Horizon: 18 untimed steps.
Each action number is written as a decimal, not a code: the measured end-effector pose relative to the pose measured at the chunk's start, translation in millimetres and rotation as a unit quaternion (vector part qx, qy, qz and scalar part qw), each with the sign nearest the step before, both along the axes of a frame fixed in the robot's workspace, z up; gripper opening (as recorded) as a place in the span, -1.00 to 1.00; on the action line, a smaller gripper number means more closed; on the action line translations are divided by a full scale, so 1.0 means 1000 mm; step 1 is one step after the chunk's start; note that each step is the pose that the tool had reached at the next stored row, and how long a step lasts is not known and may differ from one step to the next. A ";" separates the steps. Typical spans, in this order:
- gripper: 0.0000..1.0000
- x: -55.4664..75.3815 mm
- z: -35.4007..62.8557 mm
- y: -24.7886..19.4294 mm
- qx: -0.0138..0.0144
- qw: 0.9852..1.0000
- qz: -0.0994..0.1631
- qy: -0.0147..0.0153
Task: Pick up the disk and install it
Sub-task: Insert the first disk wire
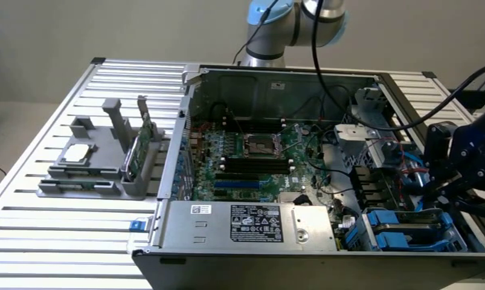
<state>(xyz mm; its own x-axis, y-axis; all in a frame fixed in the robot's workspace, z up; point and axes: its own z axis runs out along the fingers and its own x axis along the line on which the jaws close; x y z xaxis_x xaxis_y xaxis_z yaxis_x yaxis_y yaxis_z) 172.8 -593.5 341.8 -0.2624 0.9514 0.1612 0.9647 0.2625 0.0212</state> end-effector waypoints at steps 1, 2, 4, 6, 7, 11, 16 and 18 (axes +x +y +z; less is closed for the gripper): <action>-0.67 -0.001 0.0001 -0.0002 0.000 1.000 0.000 0.000; -0.67 -0.002 0.0002 -0.0005 0.000 1.000 0.000 0.000; -0.67 -0.004 0.0003 -0.0007 0.000 1.000 0.000 0.001; -0.67 -0.005 0.0003 -0.0008 0.000 1.000 -0.001 0.002; -0.67 -0.005 0.0003 -0.0008 0.000 1.000 -0.002 0.003; -0.67 -0.006 0.0003 -0.0007 0.000 1.000 -0.004 0.008; -0.67 -0.007 0.0002 -0.0007 -0.004 1.000 -0.006 0.015; -0.67 -0.007 0.0004 -0.0007 -0.007 1.000 -0.007 0.018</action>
